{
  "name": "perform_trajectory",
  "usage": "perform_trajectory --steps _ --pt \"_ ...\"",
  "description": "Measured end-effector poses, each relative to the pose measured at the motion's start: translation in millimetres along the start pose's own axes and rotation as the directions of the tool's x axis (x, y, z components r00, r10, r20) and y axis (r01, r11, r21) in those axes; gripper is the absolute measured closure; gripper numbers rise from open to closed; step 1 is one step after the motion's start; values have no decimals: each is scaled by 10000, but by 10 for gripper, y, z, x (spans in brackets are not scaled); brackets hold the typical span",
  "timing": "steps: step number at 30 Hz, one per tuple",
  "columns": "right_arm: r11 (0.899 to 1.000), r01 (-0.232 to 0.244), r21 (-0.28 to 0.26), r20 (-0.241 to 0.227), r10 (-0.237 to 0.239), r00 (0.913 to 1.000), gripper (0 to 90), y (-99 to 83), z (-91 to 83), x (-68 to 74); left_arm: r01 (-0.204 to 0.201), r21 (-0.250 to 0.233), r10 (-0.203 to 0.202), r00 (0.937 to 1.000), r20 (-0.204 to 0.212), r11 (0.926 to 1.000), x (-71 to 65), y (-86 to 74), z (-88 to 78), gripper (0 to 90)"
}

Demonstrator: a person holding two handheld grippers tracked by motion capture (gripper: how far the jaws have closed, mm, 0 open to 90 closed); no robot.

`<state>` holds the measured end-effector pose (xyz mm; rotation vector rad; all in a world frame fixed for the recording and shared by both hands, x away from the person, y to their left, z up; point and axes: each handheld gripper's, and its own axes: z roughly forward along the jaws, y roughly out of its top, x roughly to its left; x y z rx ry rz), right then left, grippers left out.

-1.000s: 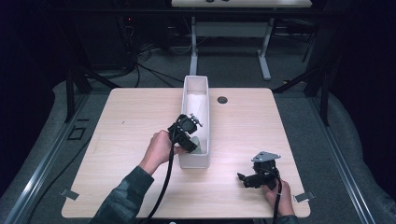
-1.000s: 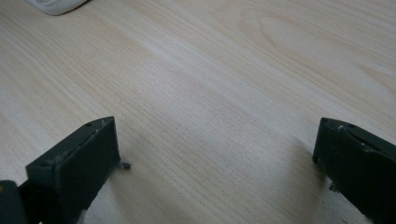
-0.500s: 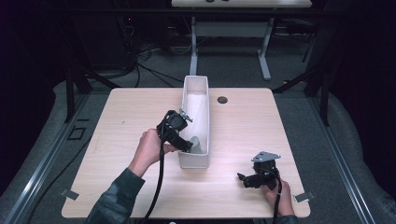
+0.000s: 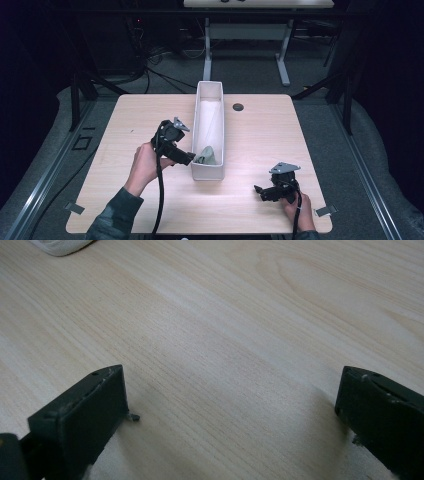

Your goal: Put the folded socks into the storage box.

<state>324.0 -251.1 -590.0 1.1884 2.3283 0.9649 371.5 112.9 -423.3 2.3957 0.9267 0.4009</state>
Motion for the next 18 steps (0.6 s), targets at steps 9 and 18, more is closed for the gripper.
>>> perform_trajectory --steps 9,18 --pt "10000 10 -5 6 -10 10000 0 0 1 -1 317 -217 -322 9993 -214 9993 89 -221 -80 47" --pt "10000 6 -2 14 -6 10000 0 0 0 0 686 -355 -695 9973 -255 9970 151 -451 -90 1"
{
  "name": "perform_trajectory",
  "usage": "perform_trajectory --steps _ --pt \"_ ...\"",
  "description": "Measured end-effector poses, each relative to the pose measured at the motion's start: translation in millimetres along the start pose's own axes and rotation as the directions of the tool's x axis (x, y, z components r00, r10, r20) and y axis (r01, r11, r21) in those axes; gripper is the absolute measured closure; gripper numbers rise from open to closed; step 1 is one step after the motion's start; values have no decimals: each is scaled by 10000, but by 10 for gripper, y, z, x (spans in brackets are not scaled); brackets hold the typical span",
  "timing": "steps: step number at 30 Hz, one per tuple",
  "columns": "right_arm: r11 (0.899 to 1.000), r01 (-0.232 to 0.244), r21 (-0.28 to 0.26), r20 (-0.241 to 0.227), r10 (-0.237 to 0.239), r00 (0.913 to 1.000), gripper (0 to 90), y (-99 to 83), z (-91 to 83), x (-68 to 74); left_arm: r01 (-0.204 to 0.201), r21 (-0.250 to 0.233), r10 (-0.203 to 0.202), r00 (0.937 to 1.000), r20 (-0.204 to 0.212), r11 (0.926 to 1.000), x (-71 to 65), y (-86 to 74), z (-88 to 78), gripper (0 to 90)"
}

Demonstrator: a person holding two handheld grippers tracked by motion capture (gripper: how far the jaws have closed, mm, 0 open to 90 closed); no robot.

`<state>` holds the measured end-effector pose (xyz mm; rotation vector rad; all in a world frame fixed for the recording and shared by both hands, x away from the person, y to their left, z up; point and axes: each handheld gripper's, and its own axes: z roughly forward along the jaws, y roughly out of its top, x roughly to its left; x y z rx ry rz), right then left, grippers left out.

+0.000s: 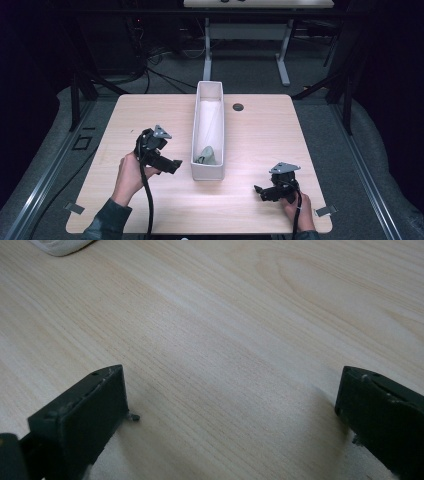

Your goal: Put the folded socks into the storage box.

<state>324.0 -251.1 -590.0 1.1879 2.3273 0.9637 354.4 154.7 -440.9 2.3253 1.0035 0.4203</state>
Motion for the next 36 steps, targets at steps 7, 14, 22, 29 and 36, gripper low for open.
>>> perform_trajectory --steps 7,14,22,29,36 --pt "10000 6 -1 0 -6 10000 0 0 0 0 449 -268 -452 9989 -92 9986 65 -234 25 1" --pt "10000 20 1 -6 -20 10000 0 0 0 -1 867 -292 -870 9962 -105 9958 124 -485 102 1" --pt "10000 4 -3 -5 -4 10000 0 0 0 0 1179 -158 -1182 9928 -203 9929 138 -774 199 1" --pt "10000 2 -2 -3 -2 10000 0 0 0 0 1456 -32 -1456 9891 -233 9893 126 -995 331 1" --pt "10000 -4 0 -6 4 10000 0 0 0 0 1632 97 -1628 9861 -323 9865 108 -1160 465 1"
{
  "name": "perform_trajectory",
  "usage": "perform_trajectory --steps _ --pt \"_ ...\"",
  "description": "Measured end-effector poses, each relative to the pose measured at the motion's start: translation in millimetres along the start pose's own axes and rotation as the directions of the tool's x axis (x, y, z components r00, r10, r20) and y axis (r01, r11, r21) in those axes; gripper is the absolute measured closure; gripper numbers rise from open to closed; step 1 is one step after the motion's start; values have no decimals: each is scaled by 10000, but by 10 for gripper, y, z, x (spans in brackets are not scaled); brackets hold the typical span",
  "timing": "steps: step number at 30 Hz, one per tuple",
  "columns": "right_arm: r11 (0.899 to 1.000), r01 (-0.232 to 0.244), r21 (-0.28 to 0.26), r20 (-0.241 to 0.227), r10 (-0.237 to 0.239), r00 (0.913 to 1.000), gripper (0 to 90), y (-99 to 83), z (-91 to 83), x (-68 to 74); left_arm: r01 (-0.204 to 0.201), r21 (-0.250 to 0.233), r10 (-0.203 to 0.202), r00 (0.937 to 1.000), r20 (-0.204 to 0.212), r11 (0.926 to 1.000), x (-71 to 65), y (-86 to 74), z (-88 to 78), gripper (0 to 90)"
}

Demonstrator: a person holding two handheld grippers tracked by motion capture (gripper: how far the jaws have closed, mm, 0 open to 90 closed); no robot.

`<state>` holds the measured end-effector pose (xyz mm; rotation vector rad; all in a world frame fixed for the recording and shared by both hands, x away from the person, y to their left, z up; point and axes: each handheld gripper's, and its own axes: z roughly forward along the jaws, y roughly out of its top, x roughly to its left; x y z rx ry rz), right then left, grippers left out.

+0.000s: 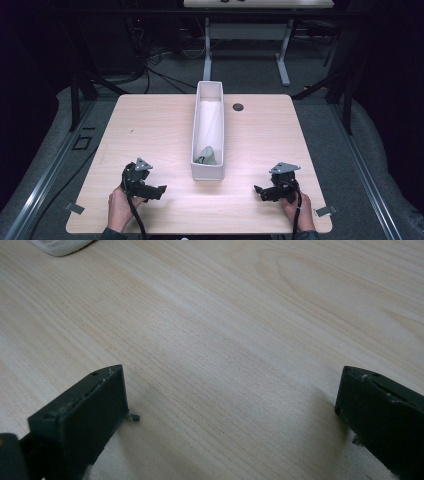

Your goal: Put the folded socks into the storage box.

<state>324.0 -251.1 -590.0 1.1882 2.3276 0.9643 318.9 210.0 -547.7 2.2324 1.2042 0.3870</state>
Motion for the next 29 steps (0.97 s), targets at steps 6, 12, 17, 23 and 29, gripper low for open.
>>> perform_trajectory --steps 6,12,17,23,29 --pt "10000 -8 10 4 8 10000 0 0 -1 1 129 -27 -129 9999 -92 9999 0 -100 92 1" --pt "10000 16 4 -1 -16 10000 0 0 0 -1 130 -136 -133 9995 -269 9998 -1 -177 169 1" --pt "10000 10 -1 5 -10 10000 0 0 0 0 94 -300 -105 9993 -345 9995 4 -251 238 0" --pt "10000 9 2 7 -9 10000 0 0 0 0 252 -1028 -291 9989 -362 9944 27 -352 250 0" --pt "10000 -24 8 7 24 10000 0 0 -1 3 390 -1397 -462 9978 -485 9894 25 -388 260 0"
